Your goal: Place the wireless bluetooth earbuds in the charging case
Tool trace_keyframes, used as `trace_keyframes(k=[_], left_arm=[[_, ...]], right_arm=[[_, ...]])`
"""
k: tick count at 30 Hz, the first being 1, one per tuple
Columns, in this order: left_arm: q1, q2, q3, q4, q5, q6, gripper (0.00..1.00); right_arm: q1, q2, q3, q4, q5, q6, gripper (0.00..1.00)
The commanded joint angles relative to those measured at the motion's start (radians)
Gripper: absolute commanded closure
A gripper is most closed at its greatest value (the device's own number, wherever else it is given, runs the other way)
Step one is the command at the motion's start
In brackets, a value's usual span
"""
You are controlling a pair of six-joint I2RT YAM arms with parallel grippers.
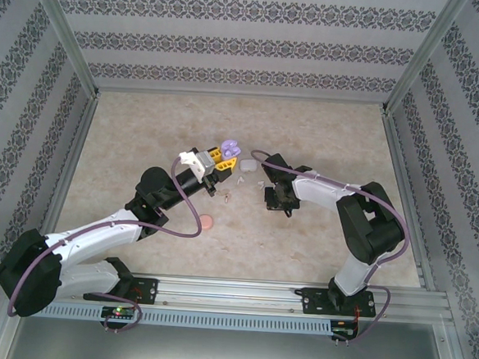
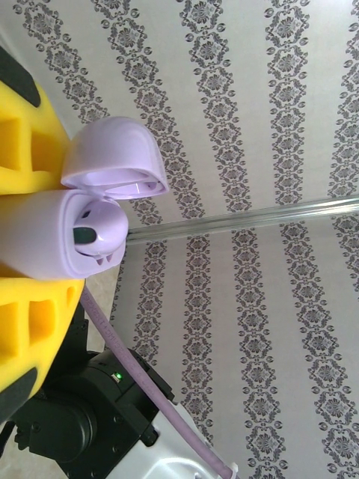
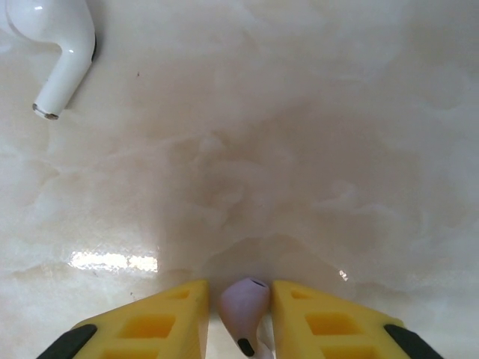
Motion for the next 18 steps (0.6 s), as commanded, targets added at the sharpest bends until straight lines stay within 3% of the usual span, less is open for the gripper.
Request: trace_keyframes(k=[1,7,18], left_arm=[[0.000,0.004,0.015,0.045,0.002,0.012,1.00],[0.000,0.004,0.018,0.040,0.004,0.011,1.00],[0.000,0.003,0.033,0.029,0.018,0.014,1.00]], right_arm=[[0.010,0.028,0.003,-0.005,0.020,-0.009,0.77],[0.012,-0.012,-0.005,0.004,0.013,-0.001,0.84],[0.013,-0.236,0.042,-0.014,-0.012,0.027,0.86]])
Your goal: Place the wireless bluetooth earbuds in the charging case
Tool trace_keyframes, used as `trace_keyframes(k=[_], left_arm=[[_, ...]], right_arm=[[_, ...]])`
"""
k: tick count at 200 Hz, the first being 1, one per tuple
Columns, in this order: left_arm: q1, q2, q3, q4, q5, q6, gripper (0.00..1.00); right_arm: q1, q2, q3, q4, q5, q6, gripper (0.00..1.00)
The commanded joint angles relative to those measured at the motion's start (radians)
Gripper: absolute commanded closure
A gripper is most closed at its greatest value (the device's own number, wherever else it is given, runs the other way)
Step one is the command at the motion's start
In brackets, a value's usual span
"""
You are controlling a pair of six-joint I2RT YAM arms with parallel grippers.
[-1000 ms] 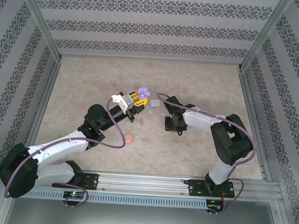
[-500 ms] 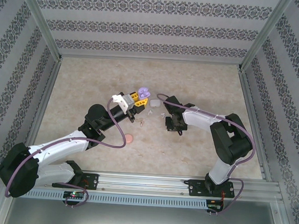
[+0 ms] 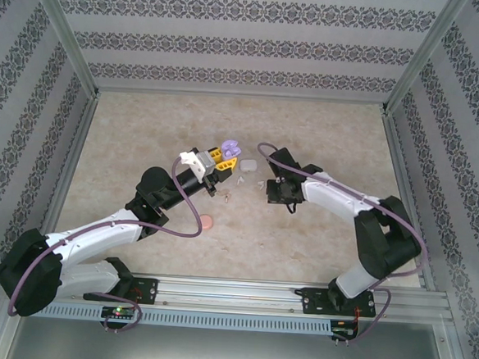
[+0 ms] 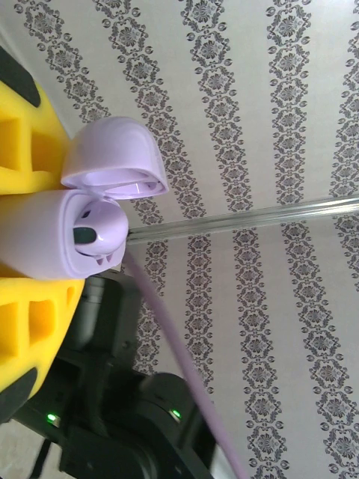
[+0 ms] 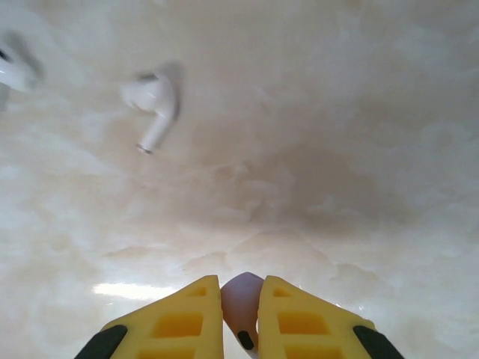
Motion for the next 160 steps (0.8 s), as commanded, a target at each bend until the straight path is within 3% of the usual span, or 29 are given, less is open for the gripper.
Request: trace_keyframes(k=[1,71,118,160], left_arm=[[0.000,0.001,0.033,0.028,0.019,0.017,1.00],[0.000,-0.019,0.034,0.001,0.019,0.045,1.00],[0.000,-0.016,0.031,0.002,0.035,0.040,1.00],[0.000,-0.007,0.037,0.019,0.048,0.032,1.00]], right_arm=[[0.012,-0.099,0.050,-0.018,-0.017,0.022,0.86],[0.028,-0.311,0.257,-0.014,-0.089,0.021,0.86],[0.090,-0.349,0.383,0.063,-0.119,0.017,0.86],[0.167,-0.375,0.379,0.172,-0.124,-0.003,0.85]])
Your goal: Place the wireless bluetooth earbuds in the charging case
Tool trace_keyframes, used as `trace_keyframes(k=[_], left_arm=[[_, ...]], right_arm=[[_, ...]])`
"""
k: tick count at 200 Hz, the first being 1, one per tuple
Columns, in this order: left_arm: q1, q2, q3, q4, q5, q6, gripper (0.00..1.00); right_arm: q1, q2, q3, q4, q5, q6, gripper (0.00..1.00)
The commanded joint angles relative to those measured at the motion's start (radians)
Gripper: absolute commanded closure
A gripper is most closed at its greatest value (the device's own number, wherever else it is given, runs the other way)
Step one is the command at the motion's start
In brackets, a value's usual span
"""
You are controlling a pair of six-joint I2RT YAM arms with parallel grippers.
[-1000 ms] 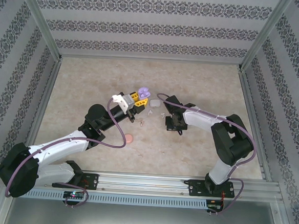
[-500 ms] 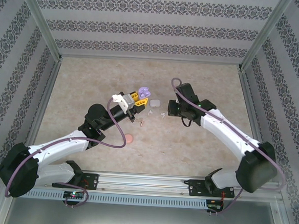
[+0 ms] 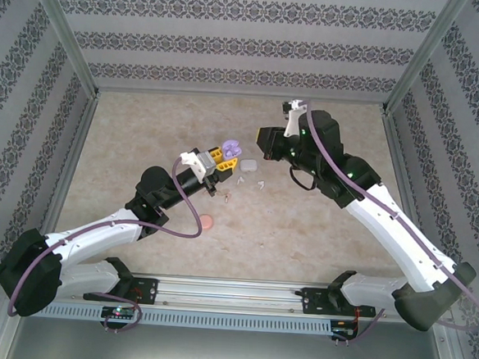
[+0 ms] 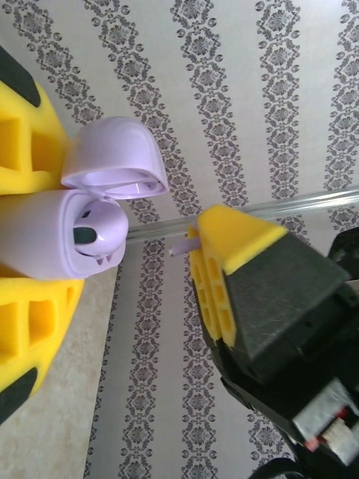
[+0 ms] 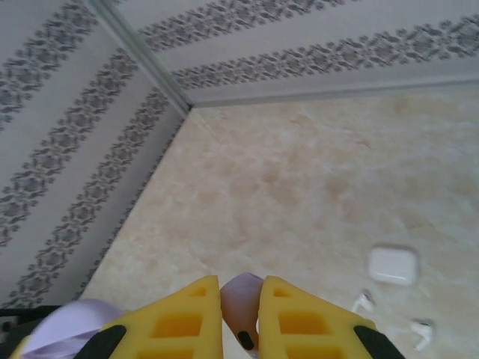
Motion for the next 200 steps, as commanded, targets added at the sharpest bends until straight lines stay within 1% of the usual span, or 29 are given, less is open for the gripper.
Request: trace_keyframes(k=[1,32,91,200], left_arm=[[0.000,-0.007,0.031,0.021,0.029,0.009,1.00],[0.000,0.001,0.037,0.030,0.032,0.000,1.00],[0.000,0.009,0.044,0.052,0.035,-0.012,1.00],[0.000,0.014,0.053,0.056,0.036,-0.016,1.00]], right_arm=[[0.037,-0.029,0.004,0.091,-0.019,-0.013,0.85],[0.071,-0.067,-0.054,0.194,-0.031,-0.015,0.85],[0.116,-0.094,-0.145,0.302,-0.051,-0.009,0.85],[0.140,-0.092,-0.198,0.338,-0.053,0.024,0.88]])
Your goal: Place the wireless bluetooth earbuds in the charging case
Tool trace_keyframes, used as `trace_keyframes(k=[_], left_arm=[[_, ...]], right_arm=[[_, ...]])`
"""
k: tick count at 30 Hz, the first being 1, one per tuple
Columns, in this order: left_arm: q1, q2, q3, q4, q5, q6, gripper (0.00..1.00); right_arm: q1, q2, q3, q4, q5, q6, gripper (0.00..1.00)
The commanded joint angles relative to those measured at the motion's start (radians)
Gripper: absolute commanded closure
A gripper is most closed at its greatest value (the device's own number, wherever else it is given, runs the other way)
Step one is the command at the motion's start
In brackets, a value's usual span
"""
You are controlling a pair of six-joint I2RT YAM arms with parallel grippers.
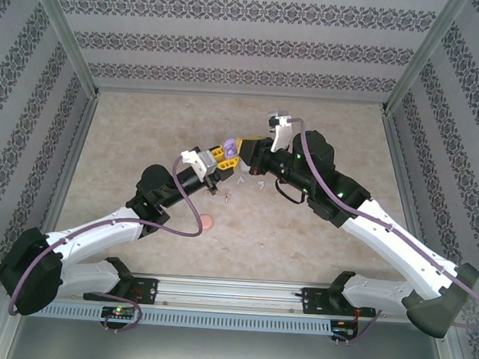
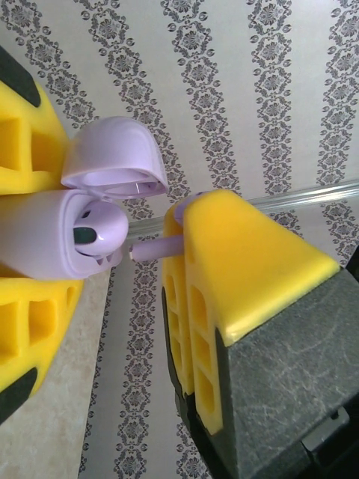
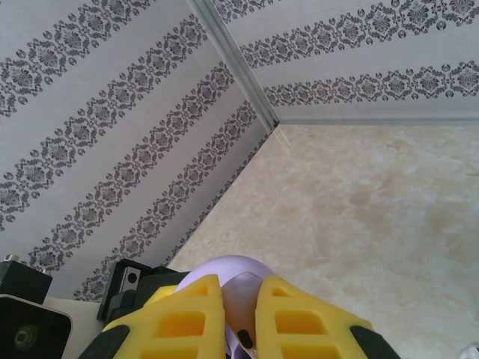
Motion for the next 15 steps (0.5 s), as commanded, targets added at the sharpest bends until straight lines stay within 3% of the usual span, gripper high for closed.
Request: trace_keyframes(k=[1,15], left_arm=[[0.000,0.001,0.031,0.052,0.022,-0.014,1.00],[0.000,0.003,0.036,0.056,0.024,-0.013,1.00]], right_arm=[[0.016,-0.012,-0.012,0.043,-0.016,0.013,0.88],[0.025,-0.004,-0.034,0.038,-0.015,0.025,0.89]])
